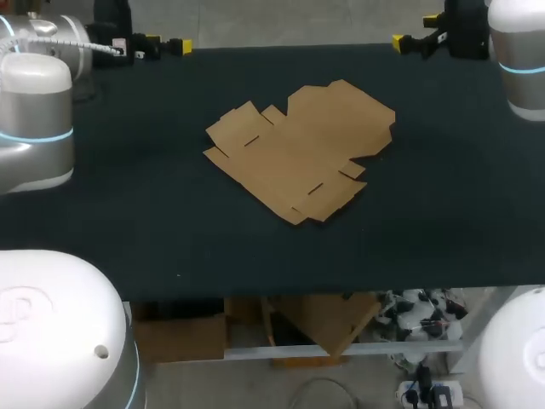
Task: Assemble the packaging by folding the flat box into shape, placing the metal phone stand inside, and closing the box properly
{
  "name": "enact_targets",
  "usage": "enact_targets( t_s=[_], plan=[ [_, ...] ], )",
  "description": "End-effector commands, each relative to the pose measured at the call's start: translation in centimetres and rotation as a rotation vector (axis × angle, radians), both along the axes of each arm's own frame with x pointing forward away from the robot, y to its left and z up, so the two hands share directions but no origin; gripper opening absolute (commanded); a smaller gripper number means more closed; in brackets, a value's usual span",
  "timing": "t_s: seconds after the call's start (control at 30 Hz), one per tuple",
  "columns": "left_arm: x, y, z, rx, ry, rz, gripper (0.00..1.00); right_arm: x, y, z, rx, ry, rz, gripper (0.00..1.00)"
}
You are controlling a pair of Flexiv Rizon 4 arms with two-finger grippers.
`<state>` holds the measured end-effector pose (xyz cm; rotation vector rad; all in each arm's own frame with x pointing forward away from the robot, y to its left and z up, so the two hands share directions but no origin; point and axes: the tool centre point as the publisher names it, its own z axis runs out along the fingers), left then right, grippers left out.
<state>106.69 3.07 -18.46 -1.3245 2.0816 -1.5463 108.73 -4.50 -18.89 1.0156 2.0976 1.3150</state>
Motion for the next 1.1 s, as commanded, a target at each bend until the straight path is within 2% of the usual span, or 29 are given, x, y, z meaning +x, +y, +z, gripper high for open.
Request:
enact_targets(
  t_s=[0.03,0.27,0.6,0.73,0.8,1.1],
  plan=[
    [-1.2,0.4,0.4,0.047,0.098,-0.026,1.00,-1.5,-0.1,0.1,-0.029,0.098,-0.027,1.00],
    [-2.8,0.7,-0.7,0.078,0.203,-0.008,1.00,-3.6,-0.7,-1.1,0.034,0.224,-0.087,1.00],
    [-5.7,0.9,-1.9,0.105,0.319,0.048,1.00,-7.1,-1.9,-2.9,0.107,0.339,-0.150,1.00],
    [-6.7,1.2,-2.0,0.109,0.377,0.072,1.00,-8.4,-2.3,-3.1,0.150,0.411,-0.169,1.00],
    [-7.1,1.4,-2.2,0.122,0.416,0.103,1.00,-9.0,-2.4,-3.0,0.144,0.436,-0.179,1.00],
    [-7.2,1.6,-2.4,0.127,0.424,0.101,1.00,-9.3,-2.5,-3.0,0.134,0.448,-0.193,1.00]
  ],
)
